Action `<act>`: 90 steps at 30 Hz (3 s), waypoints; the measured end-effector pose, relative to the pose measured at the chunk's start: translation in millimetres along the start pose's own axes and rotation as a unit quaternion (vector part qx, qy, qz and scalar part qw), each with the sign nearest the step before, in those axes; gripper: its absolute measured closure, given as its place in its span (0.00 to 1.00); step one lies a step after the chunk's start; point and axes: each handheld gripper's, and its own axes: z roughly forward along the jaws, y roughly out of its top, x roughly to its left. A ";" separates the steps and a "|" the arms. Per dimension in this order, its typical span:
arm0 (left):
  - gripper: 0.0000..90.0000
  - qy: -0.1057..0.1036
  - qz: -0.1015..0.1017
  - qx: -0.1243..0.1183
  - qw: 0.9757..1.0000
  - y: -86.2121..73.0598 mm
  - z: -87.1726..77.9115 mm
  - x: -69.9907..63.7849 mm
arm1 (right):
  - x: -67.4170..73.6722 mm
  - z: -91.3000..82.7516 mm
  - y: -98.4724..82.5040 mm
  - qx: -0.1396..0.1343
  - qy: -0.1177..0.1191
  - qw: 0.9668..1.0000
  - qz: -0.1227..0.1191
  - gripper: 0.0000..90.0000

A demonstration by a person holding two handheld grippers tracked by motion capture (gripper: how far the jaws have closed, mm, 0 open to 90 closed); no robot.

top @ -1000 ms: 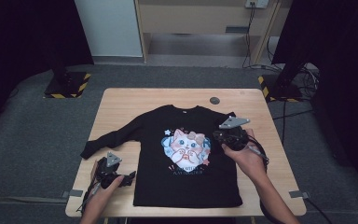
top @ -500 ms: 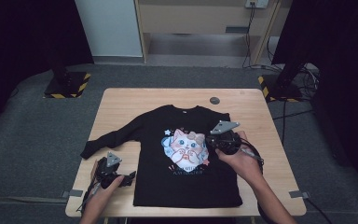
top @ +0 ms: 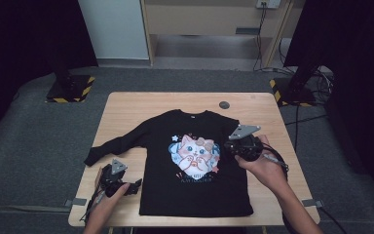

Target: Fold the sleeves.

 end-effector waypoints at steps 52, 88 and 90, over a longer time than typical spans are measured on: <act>0.00 -0.002 0.002 -0.001 1.000 -0.1 0.1 -0.3 | -12.1 51.7 -85.7 0.047 -0.027 0.994 0.097 0.44; 0.00 -0.002 0.002 -0.001 1.000 0.0 0.1 -0.3 | -45.5 107.6 -83.0 0.064 -0.101 0.981 0.151 0.76; 0.00 -0.002 0.002 -0.001 1.000 -0.1 0.1 -0.3 | -47.2 109.0 -81.7 0.062 -0.098 0.980 0.159 0.80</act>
